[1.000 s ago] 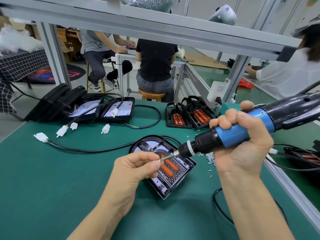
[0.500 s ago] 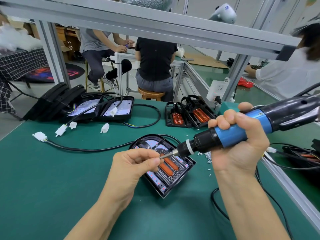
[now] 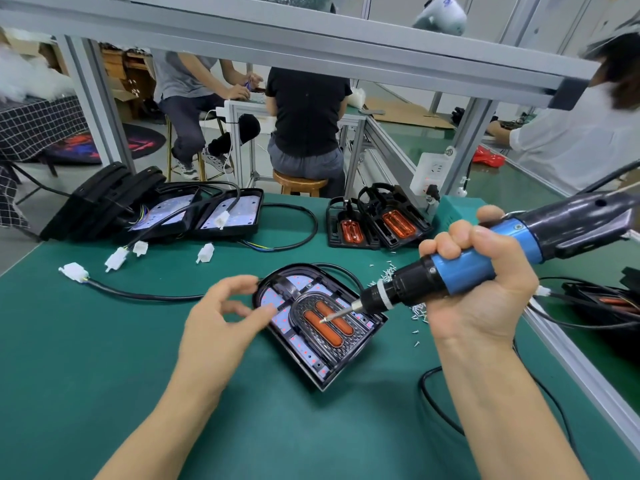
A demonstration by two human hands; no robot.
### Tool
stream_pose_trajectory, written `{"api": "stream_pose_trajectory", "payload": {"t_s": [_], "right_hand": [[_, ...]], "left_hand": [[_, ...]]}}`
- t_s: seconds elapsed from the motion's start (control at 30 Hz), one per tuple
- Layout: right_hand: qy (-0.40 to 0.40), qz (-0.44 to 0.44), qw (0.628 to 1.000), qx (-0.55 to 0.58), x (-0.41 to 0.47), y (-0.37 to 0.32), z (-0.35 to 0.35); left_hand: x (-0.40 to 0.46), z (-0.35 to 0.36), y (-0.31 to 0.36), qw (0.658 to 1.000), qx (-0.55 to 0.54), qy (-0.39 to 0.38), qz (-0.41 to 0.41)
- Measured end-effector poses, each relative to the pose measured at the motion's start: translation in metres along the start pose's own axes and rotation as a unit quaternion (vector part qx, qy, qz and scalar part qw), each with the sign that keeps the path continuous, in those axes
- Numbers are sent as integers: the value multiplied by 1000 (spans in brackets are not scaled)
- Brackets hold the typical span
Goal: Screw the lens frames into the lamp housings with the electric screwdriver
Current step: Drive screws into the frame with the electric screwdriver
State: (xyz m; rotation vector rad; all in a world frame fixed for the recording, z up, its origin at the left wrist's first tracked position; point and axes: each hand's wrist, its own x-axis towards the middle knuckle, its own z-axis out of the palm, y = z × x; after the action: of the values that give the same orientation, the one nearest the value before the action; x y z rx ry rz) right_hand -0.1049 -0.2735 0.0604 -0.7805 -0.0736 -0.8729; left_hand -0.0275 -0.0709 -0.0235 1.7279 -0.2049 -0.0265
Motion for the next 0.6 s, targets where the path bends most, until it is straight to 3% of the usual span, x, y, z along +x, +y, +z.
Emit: {"api": "stream_pose_trajectory", "payload": {"t_s": [0.1,0.23,0.43,0.6], "right_hand": [[-14,12,999,-42,-5,3,-7],[-37,19,995,-89,-12,6,-16],[-52,16,992,-113,-16,8,-20],[-61,13,991,-120,-15,12,-20]], "left_hand": [[12,0,-13,971,233,29,-56],[23,20,-16,925,368,-31,-85],[34,35,-12,948,285,-20,-140],[35,38,-12,949,281,-12,-139]]}}
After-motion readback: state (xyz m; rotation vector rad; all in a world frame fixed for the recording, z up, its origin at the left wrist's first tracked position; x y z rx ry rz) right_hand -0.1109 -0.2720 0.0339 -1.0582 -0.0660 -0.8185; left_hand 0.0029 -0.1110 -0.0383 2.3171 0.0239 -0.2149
